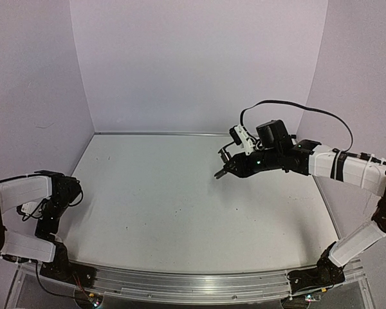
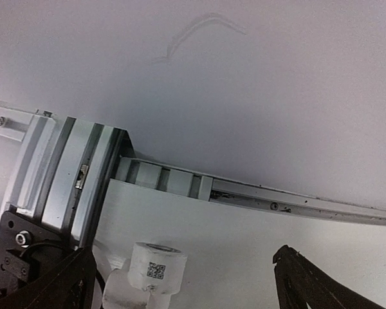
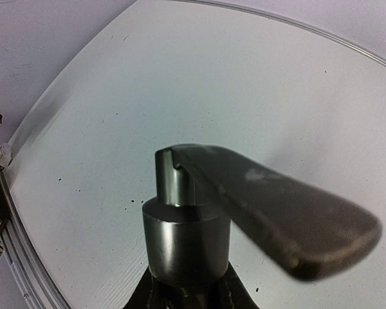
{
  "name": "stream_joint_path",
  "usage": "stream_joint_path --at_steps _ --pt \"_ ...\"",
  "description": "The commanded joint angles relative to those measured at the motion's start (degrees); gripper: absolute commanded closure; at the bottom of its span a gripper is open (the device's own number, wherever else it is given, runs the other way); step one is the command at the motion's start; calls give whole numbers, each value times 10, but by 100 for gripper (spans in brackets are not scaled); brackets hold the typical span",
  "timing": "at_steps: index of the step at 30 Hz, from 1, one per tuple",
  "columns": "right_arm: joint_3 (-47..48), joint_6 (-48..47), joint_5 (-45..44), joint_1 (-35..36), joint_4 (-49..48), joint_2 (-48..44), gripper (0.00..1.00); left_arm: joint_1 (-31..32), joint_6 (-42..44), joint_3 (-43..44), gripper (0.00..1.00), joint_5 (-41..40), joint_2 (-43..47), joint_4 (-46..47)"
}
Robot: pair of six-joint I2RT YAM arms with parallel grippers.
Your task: Install the water faucets
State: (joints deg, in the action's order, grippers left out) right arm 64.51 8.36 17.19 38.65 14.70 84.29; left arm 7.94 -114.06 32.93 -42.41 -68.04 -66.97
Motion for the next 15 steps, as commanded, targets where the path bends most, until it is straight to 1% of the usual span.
stream_joint_path --at_steps 1,7,9,12,13,15 --pt "25 -8 -2 1 -18 -10 100 -6 -93 -15 0 -29 16 66" --pt "25 -5 -2 1 -17 -10 100 -12 -90 -52 0 -3 29 125" --pt "24 -4 -2 1 -16 -11 100 -19 -89 -55 2 9 31 127" --pt "24 -3 -2 1 -14 -14 100 -39 -103 -66 0 42 25 140" --pt "25 -3 -2 1 -14 -15 100 -46 -100 -72 0 49 28 153" --pt "25 -3 -1 1 -14 -18 100 -63 -65 -91 1 52 45 193"
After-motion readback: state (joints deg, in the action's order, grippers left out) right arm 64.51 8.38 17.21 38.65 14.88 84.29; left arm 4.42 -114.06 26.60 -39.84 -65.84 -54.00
